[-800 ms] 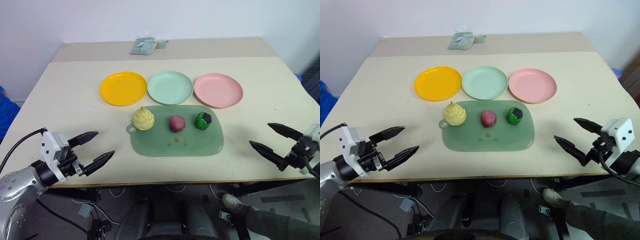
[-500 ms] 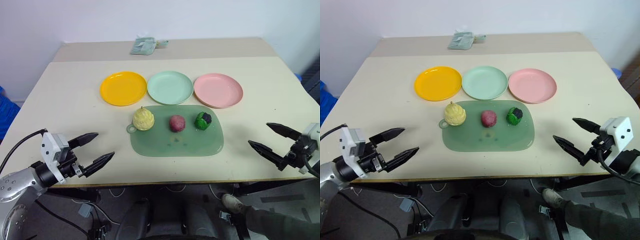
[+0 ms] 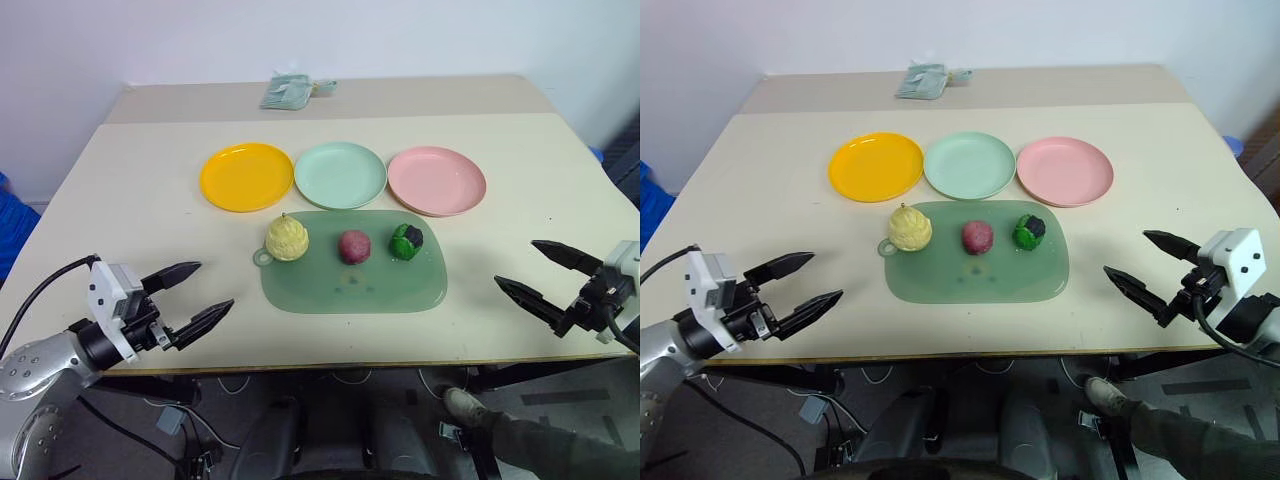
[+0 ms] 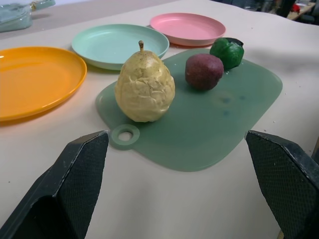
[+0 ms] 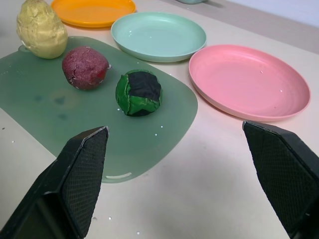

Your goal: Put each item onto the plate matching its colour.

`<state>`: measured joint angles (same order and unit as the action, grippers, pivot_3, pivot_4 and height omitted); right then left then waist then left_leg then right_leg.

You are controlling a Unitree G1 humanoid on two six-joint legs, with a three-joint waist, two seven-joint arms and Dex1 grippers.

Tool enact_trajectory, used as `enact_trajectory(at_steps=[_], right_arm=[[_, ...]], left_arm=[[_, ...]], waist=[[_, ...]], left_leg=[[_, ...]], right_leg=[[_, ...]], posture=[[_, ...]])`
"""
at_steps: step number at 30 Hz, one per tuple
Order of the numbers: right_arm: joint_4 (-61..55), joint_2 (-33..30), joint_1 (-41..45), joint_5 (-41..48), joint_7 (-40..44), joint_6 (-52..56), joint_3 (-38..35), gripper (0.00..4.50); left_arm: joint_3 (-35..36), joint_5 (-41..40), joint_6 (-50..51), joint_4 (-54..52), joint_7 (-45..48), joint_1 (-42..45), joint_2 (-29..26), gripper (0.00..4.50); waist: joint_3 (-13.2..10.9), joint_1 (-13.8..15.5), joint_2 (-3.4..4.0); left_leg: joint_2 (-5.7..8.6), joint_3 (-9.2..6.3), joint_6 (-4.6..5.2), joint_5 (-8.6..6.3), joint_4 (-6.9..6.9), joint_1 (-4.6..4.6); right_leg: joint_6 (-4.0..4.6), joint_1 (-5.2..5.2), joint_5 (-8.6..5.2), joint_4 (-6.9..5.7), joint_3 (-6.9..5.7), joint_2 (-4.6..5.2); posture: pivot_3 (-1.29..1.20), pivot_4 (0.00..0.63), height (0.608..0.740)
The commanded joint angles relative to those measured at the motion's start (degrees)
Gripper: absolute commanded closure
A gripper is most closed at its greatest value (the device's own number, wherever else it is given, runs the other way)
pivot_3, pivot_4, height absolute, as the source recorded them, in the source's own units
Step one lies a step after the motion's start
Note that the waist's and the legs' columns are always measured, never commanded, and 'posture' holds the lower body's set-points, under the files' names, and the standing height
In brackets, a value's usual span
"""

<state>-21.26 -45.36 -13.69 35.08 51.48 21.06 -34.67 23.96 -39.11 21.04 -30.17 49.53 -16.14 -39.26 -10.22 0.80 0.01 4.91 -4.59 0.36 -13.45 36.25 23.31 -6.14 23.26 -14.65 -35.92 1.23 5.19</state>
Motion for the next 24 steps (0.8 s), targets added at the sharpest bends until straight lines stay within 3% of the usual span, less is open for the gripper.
enact_trajectory(at_steps=[1,9,16,24], right_arm=[[-2.64,-0.01,0.59,0.87,-0.12,-0.17,0.05,0.11],[-5.77,0.78,5.03,2.59,-1.09,0.72,5.36,0.11],[-6.23,3.40,13.67,2.88,-2.48,0.86,14.59,0.11],[-5.24,3.85,17.91,1.03,-1.33,-0.60,19.43,0.11]], left_arm=[[0.12,-0.36,-0.44,-1.40,-0.81,0.39,0.48,0.00],[-0.58,-3.08,2.76,-3.28,-6.14,4.14,1.83,0.00],[-5.69,-2.73,13.45,-3.96,-17.91,12.68,1.99,0.00],[-14.09,1.32,16.66,-1.72,-26.57,21.02,8.18,0.00]], waist=[[0.00,0.00,0.00],[-0.01,0.01,-0.02],[-0.01,0.01,-0.03],[-0.01,0.01,-0.06]], left_leg=[[0.00,0.00,0.00,0.00,0.00,0.00],[-0.01,0.00,0.00,0.00,0.01,0.01],[0.00,-0.01,0.01,0.01,0.02,0.01],[0.06,-0.02,0.00,0.01,0.00,0.01]], right_leg=[[0.00,0.00,0.00,0.00,0.00,0.00],[0.00,0.01,0.00,0.00,-0.01,0.00],[-0.04,0.03,0.02,-0.03,-0.03,-0.04],[-0.22,0.07,0.13,-0.09,-0.03,-0.04]], posture=[[0.00,0.150,0.740],[0.00,0.150,0.740],[0.00,0.150,0.740],[0.00,0.150,0.740]])
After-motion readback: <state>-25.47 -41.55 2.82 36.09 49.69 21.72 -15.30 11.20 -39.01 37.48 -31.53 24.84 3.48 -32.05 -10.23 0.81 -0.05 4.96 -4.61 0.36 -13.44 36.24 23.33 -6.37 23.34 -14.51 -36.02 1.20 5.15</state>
